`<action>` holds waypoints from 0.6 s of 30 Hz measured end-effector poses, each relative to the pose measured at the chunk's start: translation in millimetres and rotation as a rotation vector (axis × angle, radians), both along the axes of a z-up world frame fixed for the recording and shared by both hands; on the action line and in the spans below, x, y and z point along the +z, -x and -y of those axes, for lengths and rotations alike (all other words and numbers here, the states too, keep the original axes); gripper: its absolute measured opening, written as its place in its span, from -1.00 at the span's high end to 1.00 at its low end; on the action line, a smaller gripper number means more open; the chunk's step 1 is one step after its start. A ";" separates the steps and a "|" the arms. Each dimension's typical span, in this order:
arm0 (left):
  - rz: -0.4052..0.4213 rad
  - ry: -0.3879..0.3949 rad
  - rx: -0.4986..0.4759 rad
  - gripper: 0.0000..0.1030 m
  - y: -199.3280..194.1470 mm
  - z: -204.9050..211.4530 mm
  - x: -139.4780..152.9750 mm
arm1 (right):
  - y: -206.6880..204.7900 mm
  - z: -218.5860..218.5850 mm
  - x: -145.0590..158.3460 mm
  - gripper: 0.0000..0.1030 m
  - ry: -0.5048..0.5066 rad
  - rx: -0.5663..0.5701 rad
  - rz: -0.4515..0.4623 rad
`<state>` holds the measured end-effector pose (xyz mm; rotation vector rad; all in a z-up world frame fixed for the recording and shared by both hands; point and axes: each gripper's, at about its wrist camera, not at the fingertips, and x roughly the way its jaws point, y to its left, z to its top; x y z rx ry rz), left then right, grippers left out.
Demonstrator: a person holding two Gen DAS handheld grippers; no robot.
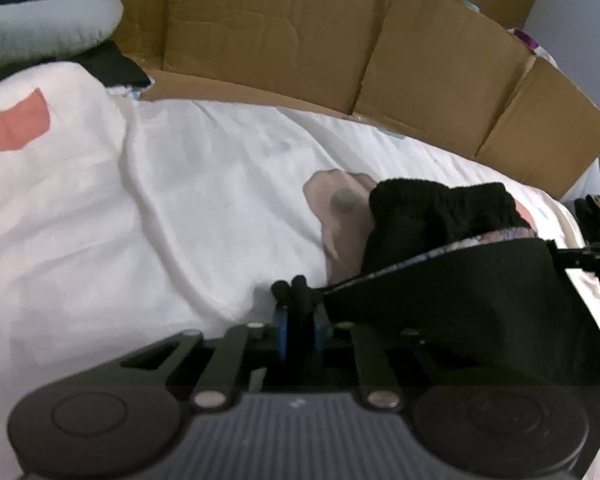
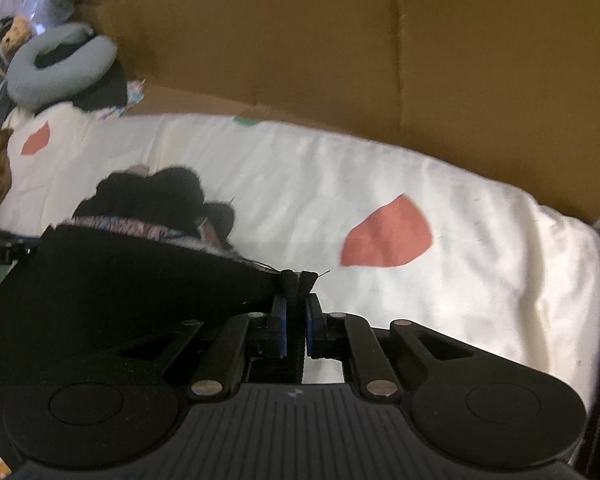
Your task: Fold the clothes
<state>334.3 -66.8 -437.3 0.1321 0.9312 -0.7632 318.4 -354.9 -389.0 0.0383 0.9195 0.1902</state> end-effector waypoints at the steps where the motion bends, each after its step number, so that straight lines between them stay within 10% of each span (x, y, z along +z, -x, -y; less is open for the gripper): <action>1: 0.009 0.006 0.010 0.86 0.9 -2.0 3.1 | 1.0 2.5 3.1 0.87 -0.006 -0.008 0.007; 18: 0.183 0.107 0.039 0.88 17.5 -11.0 66.7 | 26.7 18.7 54.4 0.88 -0.055 -0.061 0.135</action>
